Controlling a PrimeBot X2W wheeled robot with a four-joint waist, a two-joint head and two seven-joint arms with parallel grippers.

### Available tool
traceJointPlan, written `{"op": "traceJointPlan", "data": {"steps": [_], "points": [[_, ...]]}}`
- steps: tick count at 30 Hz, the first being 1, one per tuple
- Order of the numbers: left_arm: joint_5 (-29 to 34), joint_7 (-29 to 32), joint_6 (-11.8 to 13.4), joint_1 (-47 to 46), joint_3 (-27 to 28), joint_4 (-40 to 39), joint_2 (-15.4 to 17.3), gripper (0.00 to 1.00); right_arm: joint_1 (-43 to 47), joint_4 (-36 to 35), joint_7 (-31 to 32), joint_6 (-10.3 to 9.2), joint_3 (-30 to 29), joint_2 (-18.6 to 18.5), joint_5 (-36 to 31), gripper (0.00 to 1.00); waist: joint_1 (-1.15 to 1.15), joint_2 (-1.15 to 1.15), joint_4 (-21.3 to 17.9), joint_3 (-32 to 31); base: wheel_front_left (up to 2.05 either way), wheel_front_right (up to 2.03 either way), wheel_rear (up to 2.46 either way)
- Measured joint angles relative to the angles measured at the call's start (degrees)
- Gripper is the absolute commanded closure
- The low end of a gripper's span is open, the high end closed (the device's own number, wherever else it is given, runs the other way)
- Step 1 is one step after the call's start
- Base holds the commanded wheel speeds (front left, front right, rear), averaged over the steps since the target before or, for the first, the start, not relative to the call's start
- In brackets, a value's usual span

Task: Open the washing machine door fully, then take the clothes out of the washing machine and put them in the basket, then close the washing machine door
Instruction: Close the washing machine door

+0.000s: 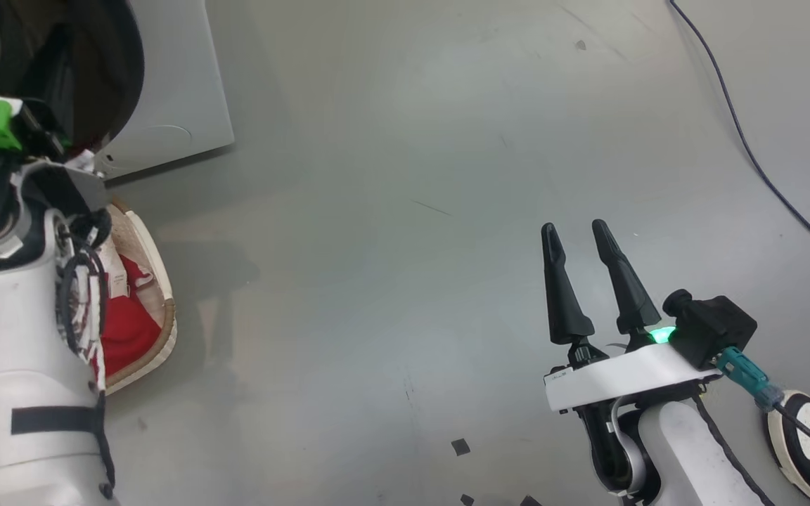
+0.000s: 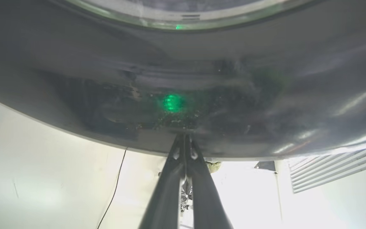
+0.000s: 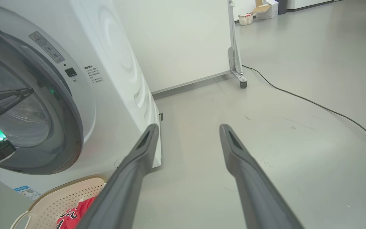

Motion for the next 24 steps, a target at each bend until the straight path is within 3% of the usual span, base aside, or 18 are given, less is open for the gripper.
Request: {"op": "traceJointPlan", "data": {"steps": [5,12,24], "points": [[1.6,2.3,-3.6,4.8,-4.1,0.4,0.0,1.0,0.0,0.0,0.0,0.11,-2.1,0.0,-2.2,0.0,0.01,0.0,2.4,-1.5,0.0,0.0,0.0],[10.6,3.0,-9.7,11.8,-10.8,-0.8,0.8,1.0,-0.1,1.0,0.0,1.71,-3.5,-0.8,-4.4,0.0,0.01,0.0,6.9,-4.1,0.0,0.0,0.0],[27.5,-3.8,-10.6,20.9,-20.7,-7.9,6.2,1.0,2.5,1.0,0.0,2.18,-8.2,-3.5,-5.6,0.0,0.0,0.0,16.0,-9.4,0.0,0.0,0.0]]}}
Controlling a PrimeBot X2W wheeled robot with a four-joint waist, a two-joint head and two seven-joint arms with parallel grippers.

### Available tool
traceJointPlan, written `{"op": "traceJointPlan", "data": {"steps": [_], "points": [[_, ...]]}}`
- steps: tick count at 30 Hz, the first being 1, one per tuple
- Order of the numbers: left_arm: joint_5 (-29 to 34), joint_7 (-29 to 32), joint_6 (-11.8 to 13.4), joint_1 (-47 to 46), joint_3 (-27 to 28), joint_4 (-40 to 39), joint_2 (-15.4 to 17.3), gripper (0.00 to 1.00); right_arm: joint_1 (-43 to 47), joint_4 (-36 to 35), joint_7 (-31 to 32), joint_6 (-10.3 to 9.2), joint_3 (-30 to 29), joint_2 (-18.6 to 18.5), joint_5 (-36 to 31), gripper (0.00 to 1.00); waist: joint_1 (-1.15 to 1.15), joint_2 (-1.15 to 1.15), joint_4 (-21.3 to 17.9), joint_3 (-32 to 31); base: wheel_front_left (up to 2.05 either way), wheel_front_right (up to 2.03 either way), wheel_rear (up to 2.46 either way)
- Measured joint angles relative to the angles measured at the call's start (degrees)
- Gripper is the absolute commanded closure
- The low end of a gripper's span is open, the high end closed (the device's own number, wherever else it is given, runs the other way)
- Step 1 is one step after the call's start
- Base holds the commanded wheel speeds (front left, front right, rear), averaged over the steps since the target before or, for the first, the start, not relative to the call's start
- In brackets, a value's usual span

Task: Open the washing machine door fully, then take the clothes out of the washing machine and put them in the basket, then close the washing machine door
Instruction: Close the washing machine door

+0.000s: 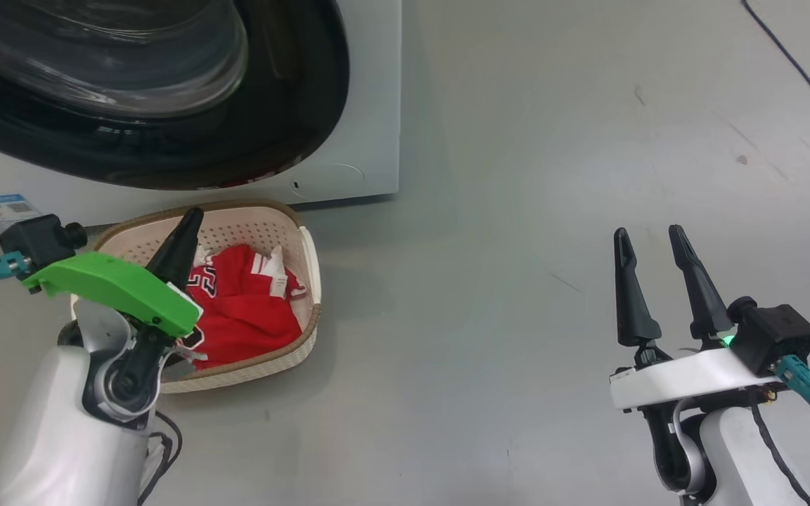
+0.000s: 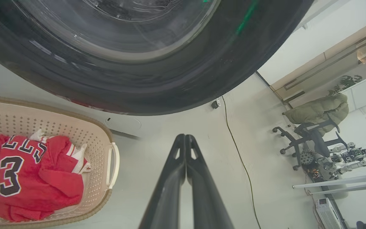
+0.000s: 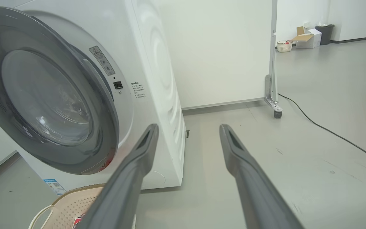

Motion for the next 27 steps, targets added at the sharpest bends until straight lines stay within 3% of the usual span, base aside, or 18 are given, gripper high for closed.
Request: {"op": "traceJointPlan", "data": {"steps": [16,27], "points": [[15.9,-17.2,0.0,7.0,-4.2,-6.7,4.6,1.0,2.8,-1.9,0.0,-0.03,-2.3,-0.7,-0.7,0.0,0.0,0.0,11.4,-4.2,0.0,0.0,0.0],[23.1,-26.4,0.0,12.5,-4.7,-8.4,6.1,1.0,4.5,-1.9,0.0,0.55,-1.5,-0.6,-1.3,0.0,0.0,0.0,15.6,-6.0,0.0,0.0,0.0]]}}
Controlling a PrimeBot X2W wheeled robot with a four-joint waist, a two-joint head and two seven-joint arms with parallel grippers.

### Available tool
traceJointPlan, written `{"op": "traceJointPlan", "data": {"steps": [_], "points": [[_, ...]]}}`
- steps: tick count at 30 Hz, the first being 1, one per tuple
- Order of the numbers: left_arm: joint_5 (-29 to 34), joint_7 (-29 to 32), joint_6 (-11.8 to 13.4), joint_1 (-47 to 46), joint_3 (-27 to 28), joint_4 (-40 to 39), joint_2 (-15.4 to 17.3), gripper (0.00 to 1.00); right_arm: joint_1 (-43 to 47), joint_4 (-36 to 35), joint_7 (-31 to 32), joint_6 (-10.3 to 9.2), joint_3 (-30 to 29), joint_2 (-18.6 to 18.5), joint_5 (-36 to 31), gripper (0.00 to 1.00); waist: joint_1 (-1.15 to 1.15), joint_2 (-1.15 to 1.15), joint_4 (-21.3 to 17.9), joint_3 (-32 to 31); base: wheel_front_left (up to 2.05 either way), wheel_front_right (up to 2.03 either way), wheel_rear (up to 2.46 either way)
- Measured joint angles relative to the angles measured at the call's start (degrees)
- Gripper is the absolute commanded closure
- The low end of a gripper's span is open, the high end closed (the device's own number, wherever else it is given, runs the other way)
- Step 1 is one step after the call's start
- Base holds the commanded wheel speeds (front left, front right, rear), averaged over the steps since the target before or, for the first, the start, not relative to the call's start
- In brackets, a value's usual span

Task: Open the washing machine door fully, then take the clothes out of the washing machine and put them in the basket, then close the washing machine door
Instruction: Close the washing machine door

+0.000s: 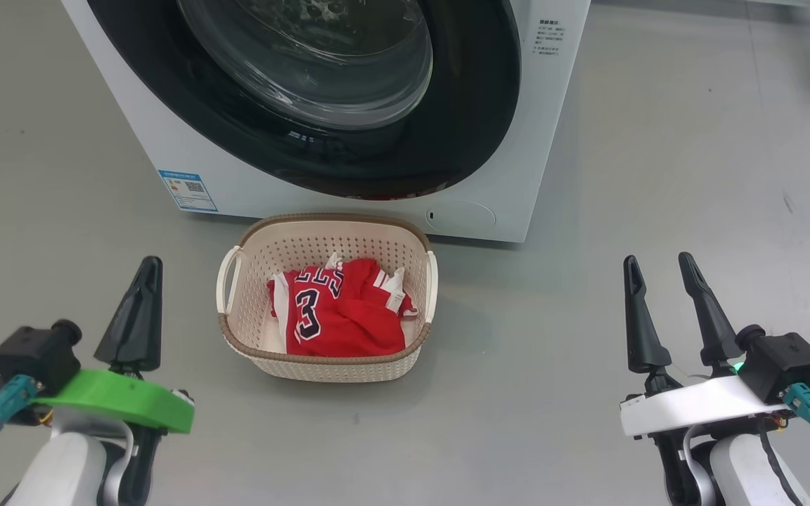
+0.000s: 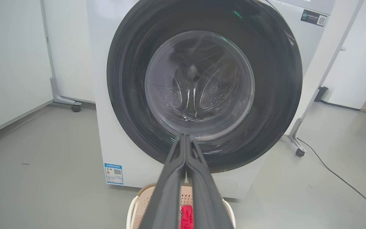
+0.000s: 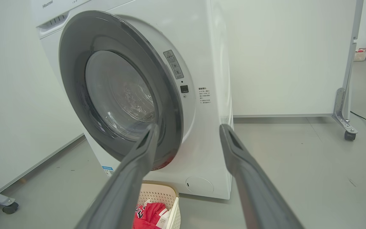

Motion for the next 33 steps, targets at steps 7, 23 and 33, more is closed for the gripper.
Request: {"op": "traceJointPlan", "data": {"steps": [7,23,33], "points": [[4.2,-0.1,0.3,2.5,-0.8,0.0,0.5,0.02,0.0,0.2,0.0,0.16,0.1,0.2,-0.1,0.0,0.0,0.0,0.2,-0.3,0.0,0.0,0.0],[9.8,-0.6,1.4,4.4,-2.4,-1.6,0.1,0.0,0.3,0.4,0.0,0.23,0.0,0.8,-0.4,0.0,0.0,0.0,-0.5,0.2,0.0,0.0,0.0],[10.0,-0.6,1.7,4.8,-2.0,-1.9,-1.1,0.0,0.3,0.5,0.0,0.4,-0.2,0.9,-0.9,0.0,0.0,0.0,-0.8,0.4,0.0,0.0,0.0]]}}
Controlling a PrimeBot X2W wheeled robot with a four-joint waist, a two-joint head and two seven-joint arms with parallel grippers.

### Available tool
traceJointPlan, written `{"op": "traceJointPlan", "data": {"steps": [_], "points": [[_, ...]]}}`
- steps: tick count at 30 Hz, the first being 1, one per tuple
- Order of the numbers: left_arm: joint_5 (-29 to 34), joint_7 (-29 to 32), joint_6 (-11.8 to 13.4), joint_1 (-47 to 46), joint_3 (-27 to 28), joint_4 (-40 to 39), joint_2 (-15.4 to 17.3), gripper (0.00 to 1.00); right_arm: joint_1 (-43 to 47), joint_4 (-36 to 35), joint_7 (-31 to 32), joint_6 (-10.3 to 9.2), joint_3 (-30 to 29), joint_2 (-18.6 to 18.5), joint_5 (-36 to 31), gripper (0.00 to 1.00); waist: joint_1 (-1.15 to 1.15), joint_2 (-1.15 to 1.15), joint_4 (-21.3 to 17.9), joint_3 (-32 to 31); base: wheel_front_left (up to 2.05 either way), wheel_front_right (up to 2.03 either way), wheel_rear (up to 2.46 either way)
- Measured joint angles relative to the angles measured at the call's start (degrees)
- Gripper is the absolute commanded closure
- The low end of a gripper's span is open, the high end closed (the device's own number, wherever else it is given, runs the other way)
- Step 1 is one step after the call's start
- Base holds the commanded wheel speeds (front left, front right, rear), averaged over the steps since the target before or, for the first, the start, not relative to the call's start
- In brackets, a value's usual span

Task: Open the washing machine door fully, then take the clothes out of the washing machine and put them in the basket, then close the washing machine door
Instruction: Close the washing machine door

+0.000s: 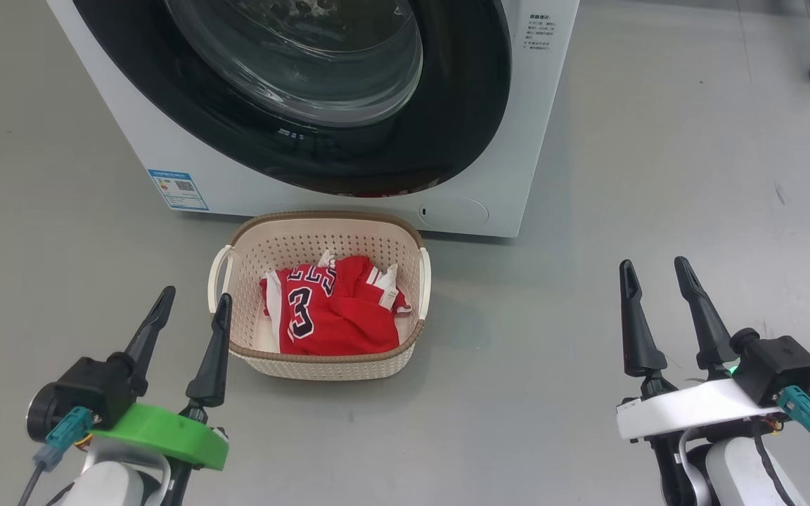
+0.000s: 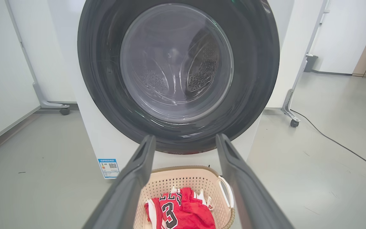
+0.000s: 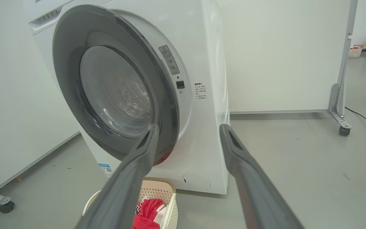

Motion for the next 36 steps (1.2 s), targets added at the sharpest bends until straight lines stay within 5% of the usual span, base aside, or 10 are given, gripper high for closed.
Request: {"op": "traceJointPlan", "data": {"steps": [36], "points": [[2.9,0.0,-0.3,1.2,1.6,-0.9,-2.3,0.0,0.0,1.0,0.0,0.56,-0.6,0.4,-0.2,0.0,0.0,0.0,0.4,-1.2,0.0,0.0,0.0]]}}
